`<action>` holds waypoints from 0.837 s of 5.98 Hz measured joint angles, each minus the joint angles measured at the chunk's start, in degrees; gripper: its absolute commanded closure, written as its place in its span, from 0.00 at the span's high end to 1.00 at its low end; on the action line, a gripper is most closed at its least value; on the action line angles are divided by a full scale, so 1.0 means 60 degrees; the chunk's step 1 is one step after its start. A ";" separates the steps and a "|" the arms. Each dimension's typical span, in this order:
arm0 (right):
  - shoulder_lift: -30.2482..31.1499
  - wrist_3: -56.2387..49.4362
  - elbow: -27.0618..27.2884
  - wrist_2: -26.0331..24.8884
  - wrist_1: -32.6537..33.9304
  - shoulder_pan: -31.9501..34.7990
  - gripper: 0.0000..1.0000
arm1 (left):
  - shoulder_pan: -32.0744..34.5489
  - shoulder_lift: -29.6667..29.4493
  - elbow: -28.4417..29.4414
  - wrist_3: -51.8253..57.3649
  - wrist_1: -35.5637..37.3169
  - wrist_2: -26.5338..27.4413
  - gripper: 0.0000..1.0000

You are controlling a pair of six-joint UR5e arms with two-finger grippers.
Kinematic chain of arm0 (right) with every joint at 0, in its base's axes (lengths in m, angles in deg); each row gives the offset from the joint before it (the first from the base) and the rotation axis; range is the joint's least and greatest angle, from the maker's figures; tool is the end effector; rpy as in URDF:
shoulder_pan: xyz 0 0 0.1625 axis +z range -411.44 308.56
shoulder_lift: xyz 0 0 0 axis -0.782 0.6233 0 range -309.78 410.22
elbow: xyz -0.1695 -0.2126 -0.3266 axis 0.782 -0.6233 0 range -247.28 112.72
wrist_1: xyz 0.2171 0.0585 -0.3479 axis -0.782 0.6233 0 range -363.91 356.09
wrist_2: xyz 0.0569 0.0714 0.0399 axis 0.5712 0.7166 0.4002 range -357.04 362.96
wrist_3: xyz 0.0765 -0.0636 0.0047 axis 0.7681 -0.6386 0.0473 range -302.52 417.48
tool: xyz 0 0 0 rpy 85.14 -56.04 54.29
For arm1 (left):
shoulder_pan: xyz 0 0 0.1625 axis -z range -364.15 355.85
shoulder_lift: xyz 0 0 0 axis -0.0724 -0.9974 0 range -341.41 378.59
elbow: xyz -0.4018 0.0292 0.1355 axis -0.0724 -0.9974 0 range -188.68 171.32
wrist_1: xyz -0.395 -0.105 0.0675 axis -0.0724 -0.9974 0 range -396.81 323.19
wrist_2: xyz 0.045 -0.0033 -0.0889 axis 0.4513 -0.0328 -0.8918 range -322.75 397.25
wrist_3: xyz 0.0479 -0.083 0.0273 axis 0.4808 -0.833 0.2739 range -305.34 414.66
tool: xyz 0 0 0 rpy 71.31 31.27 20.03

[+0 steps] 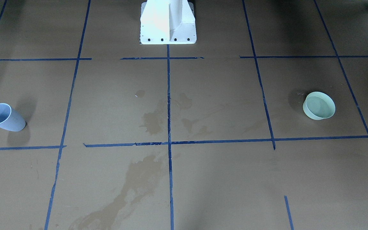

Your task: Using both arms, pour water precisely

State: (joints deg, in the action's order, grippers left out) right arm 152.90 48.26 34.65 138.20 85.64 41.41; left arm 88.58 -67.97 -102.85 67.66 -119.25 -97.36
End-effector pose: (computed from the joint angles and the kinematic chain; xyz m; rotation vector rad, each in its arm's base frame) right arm 0.0823 -0.3946 0.6529 0.0782 -0.7861 -0.1033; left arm -0.0851 -0.4537 0.6641 -0.0056 0.7863 0.1235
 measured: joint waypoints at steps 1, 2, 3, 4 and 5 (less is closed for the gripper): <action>0.0006 0.0026 0.0000 -0.0014 -0.0007 -0.0089 1.00 | -0.0001 0.0006 -0.0005 0.0000 -0.0001 -0.0004 1.00; 0.0028 0.0037 -0.0016 -0.0013 -0.0015 -0.0114 1.00 | -0.0001 0.0011 -0.0007 0.0005 0.0000 -0.0010 1.00; 0.0045 0.0041 -0.0031 -0.0011 -0.0022 -0.0119 1.00 | -0.0001 0.0011 -0.0007 0.0011 -0.0001 -0.0012 1.00; 0.0051 0.0042 -0.0033 -0.0011 -0.0025 -0.0123 1.00 | -0.0001 0.0012 -0.0008 0.0014 -0.0001 -0.0012 1.00; 0.0054 0.0043 -0.0030 -0.0011 -0.0026 -0.0123 1.00 | -0.0001 0.0012 -0.0008 0.0011 -0.0001 -0.0014 1.00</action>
